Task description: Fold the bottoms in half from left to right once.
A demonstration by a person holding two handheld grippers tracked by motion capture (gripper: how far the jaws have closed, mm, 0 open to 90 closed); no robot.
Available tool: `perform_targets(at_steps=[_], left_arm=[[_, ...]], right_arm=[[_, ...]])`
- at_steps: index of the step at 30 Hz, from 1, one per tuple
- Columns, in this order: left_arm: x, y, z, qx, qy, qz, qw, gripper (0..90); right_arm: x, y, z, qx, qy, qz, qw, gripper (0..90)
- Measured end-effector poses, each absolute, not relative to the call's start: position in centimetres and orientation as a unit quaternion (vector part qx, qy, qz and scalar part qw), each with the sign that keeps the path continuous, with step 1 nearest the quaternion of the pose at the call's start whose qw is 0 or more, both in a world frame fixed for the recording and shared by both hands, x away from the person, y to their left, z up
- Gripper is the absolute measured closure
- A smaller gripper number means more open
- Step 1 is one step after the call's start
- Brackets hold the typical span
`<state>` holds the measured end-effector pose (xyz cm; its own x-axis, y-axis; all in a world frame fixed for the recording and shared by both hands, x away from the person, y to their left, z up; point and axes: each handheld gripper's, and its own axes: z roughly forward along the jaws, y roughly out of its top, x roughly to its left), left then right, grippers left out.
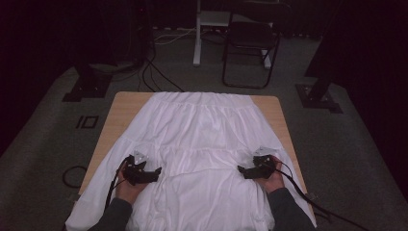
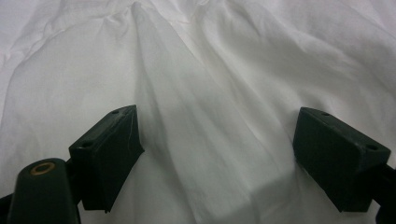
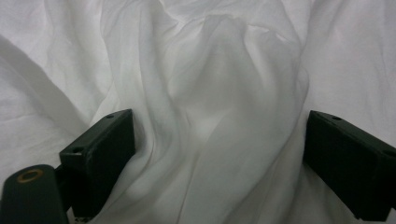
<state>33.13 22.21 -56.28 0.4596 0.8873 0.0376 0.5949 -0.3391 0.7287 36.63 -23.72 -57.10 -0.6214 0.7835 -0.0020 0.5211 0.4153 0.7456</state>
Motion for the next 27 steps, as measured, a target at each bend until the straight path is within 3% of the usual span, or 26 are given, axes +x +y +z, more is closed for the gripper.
perform_targets(at_steps=[9,12,15,19,24,27], left_arm=[[33.1,22.3,-56.3,0.786,0.472,0.222,0.332,16.1],[32.8,22.5,-56.0,0.784,0.469,0.232,0.334,31.8],[32.3,23.0,-54.9,0.777,0.469,0.244,0.342,33.5],[31.5,24.7,-52.4,0.756,0.473,0.248,0.379,33.4],[30.7,27.2,-50.7,0.743,0.489,0.279,0.362,28.7],[30.3,31.0,-50.5,0.722,0.528,0.278,0.352,24.4]], right_arm=[[36.6,-23.7,-57.1,0.397,0.822,0.367,0.178,9.3],[36.6,-23.7,-57.1,0.397,0.822,0.367,0.179,9.3],[36.6,-23.7,-57.1,0.397,0.822,0.367,0.179,9.3],[36.6,-23.7,-57.1,0.397,0.822,0.367,0.178,9.3],[36.6,-23.7,-57.1,0.397,0.822,0.367,0.179,9.3],[36.6,-23.7,-57.1,0.397,0.822,0.367,0.179,9.4]])
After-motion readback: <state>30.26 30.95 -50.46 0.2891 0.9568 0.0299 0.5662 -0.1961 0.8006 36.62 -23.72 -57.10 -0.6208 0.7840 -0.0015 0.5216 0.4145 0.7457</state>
